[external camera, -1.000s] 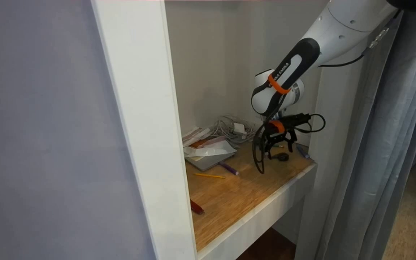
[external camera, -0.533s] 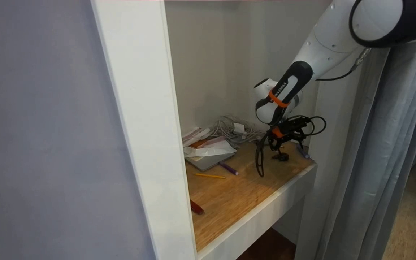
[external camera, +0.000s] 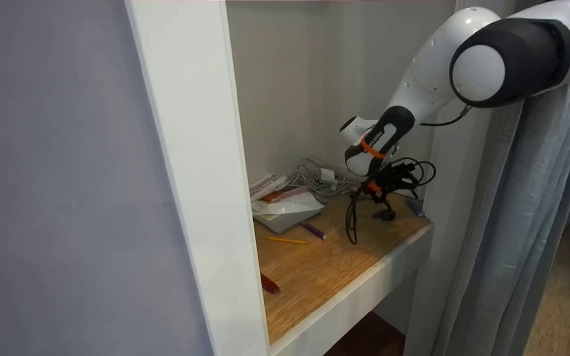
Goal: Pick up the purple marker and move it to the middle of the surface, pick up the blue marker and move it to the middle of the surface
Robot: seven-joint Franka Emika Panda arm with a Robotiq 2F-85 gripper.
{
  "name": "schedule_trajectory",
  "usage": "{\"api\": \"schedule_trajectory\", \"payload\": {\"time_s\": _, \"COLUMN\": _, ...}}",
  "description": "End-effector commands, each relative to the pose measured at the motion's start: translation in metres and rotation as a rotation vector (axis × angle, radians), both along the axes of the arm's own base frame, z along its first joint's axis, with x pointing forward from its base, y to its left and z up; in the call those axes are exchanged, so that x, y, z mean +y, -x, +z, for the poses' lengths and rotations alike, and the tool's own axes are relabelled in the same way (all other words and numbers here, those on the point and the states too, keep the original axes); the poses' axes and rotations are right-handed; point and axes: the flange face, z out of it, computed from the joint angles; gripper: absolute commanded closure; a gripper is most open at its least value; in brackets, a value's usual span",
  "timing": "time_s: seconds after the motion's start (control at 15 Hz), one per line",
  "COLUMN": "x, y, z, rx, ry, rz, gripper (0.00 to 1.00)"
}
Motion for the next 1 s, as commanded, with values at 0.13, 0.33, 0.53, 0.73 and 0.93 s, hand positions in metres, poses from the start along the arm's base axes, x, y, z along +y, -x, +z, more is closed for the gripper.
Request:
{"api": "schedule_trajectory", "payload": {"time_s": 0.13, "x": -0.023, "y": -0.027, "z": -0.009, "rx": -0.032, "ry": 0.049, "rz": 0.016, "gripper": 0.00}}
{"api": "schedule_trajectory", "payload": {"time_s": 0.33, "x": -0.043, "y": -0.035, "z": -0.013, "rx": -0.059, "ry": 0.053, "rz": 0.009, "gripper": 0.00}}
{"api": "schedule_trajectory", "payload": {"time_s": 0.53, "x": -0.058, "y": -0.041, "z": -0.022, "rx": -0.072, "ry": 0.040, "rz": 0.022, "gripper": 0.00}}
{"api": "schedule_trajectory", "payload": {"time_s": 0.73, "x": -0.068, "y": -0.047, "z": -0.034, "rx": -0.083, "ry": 0.025, "rz": 0.066, "gripper": 0.05}}
{"api": "schedule_trajectory", "payload": {"time_s": 0.93, "x": -0.076, "y": -0.050, "z": -0.046, "rx": -0.077, "ry": 0.010, "rz": 0.094, "gripper": 0.20}}
